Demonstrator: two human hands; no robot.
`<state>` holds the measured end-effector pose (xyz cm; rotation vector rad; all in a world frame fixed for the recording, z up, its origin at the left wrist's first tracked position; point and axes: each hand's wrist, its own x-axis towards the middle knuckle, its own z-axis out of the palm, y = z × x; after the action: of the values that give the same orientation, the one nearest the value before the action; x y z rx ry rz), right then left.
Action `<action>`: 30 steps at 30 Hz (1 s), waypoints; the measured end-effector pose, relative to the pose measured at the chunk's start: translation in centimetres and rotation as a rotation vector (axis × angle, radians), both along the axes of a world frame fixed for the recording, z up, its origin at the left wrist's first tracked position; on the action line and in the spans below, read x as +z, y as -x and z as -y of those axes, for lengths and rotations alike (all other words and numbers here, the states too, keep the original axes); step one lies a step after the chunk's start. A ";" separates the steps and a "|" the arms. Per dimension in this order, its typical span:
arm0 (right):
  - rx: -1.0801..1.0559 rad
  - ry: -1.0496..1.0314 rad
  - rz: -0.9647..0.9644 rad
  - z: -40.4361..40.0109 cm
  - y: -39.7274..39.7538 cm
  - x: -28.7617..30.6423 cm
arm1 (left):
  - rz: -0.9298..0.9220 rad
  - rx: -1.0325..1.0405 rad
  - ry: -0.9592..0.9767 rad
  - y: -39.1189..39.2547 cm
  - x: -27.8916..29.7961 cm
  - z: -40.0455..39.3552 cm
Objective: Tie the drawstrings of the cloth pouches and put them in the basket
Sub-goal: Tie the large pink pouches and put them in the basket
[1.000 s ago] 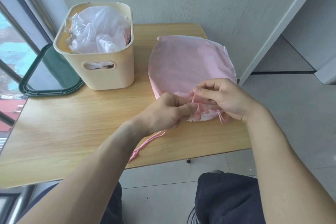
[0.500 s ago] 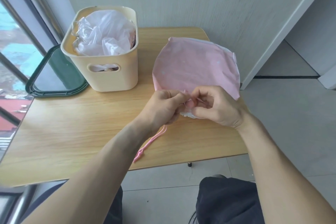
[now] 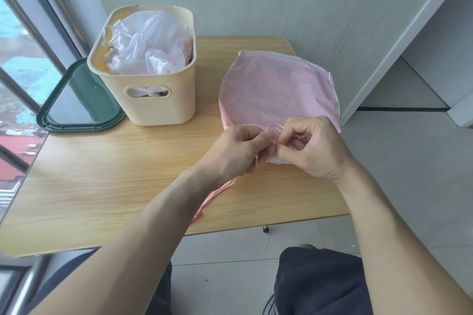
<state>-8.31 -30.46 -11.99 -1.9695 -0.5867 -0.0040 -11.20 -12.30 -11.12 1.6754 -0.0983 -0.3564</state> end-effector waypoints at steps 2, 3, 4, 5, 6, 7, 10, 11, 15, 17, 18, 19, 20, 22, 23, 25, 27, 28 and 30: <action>-0.033 -0.008 0.004 -0.2 -0.1 -0.1 | 0.000 0.030 0.052 -0.1 0.1 -0.1; -0.040 -0.030 0.008 -0.4 -0.1 0.0 | 0.003 0.049 0.074 -0.2 0.1 -0.3; -0.045 -0.055 0.010 -0.6 -0.2 0.0 | 0.000 0.072 0.095 -0.4 0.2 -0.3; -0.054 -0.078 0.008 -0.7 -0.3 -0.1 | -0.001 0.099 0.108 -0.4 0.3 -0.4; -0.062 -0.103 0.005 -0.9 -0.4 -0.1 | -0.002 0.131 0.119 -0.5 0.3 -0.3; -0.070 -0.134 0.000 -0.9 -0.5 -0.2 | 0.003 0.162 0.123 -0.4 0.2 -0.2; -0.075 -0.252 -0.033 -1.1 -0.7 -0.2 | 0.004 0.277 0.171 -0.1 0.3 0.0; -0.072 -0.270 -0.039 -1.2 -0.7 -0.1 | -0.022 0.302 0.184 -0.1 0.3 -0.1; -0.040 -0.345 -0.126 -1.7 -0.6 -0.1 | 0.000 0.243 0.144 -0.3 0.3 -0.7; -0.040 -0.436 -0.168 -1.9 -0.8 -0.3 | 0.052 0.152 0.103 0.0 0.3 -0.7; -0.032 -0.477 -0.188 -1.9 -0.9 -0.3 | 0.081 0.098 0.073 0.1 0.3 -0.6; -0.016 -0.515 -0.216 -2.0 -0.8 -0.3 | 0.111 0.042 0.034 0.3 0.3 -0.6; -0.002 -0.542 -0.246 -2.2 -0.7 -0.3 | 0.133 -0.003 -0.012 0.4 0.3 -0.7; -0.001 -0.587 -0.323 -2.6 -0.5 -0.2 | 0.163 -0.076 -0.098 0.3 0.5 -1.0; -0.011 -0.610 -0.353 -2.7 -0.3 -0.2 | 0.165 -0.111 -0.104 0.2 0.4 -1.2; -0.049 -0.636 -0.371 -3.1 -0.1 -0.2 | 0.142 -0.150 -0.028 0.1 0.4 -1.3; -0.051 -0.639 -0.392 -3.2 0.0 -0.2 | 0.125 -0.085 0.046 0.1 0.3 -1.1; -0.037 -0.636 -0.402 -3.2 0.0 -0.3 | 0.131 -0.027 0.065 0.1 0.1 -1.1; -0.044 -0.589 -0.367 -2.9 -0.2 -0.3 | 0.136 0.077 0.109 0.2 0.0 -1.1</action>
<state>-8.13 -27.60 -12.25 -1.3633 -0.2582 0.1398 -11.37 -11.18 -11.10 1.5896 -0.1511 -0.1761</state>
